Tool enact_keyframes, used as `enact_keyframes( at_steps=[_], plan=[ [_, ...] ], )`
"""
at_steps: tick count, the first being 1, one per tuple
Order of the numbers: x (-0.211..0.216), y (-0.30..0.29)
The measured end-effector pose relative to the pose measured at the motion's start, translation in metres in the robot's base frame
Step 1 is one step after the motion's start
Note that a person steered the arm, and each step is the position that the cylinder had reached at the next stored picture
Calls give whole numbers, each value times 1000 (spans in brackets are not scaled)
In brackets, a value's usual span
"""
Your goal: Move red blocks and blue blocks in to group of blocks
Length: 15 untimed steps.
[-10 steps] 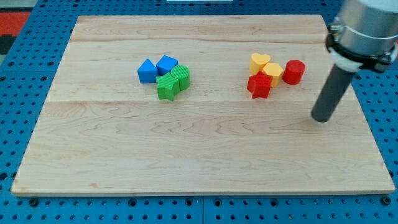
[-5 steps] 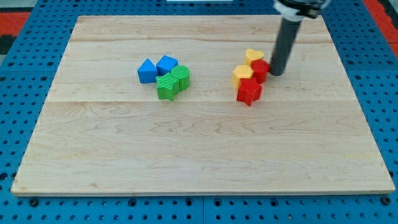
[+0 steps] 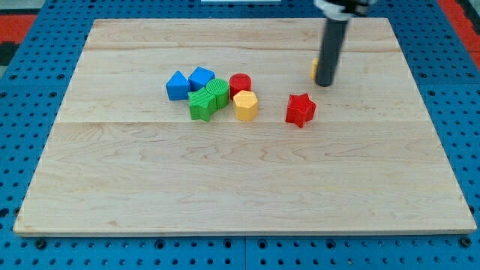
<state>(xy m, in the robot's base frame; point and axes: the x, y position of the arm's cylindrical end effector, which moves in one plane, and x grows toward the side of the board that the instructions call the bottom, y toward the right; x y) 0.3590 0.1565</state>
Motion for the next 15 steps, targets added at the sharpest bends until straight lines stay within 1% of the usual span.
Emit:
enact_keyframes(
  at_steps=[1, 2, 3, 4, 5, 6, 7, 8, 9, 10, 11, 12, 13, 14, 15],
  plan=[
    [-35, 26],
    [-70, 5],
    [-57, -55],
    [-68, -24],
    [-77, 22],
    [-60, 15],
    [-51, -28],
    [-36, -7],
    [-11, 6],
    [-10, -109],
    [-22, -156],
    [-39, -154],
    [-95, -172],
    [-82, -231],
    [-51, -214]
  ],
)
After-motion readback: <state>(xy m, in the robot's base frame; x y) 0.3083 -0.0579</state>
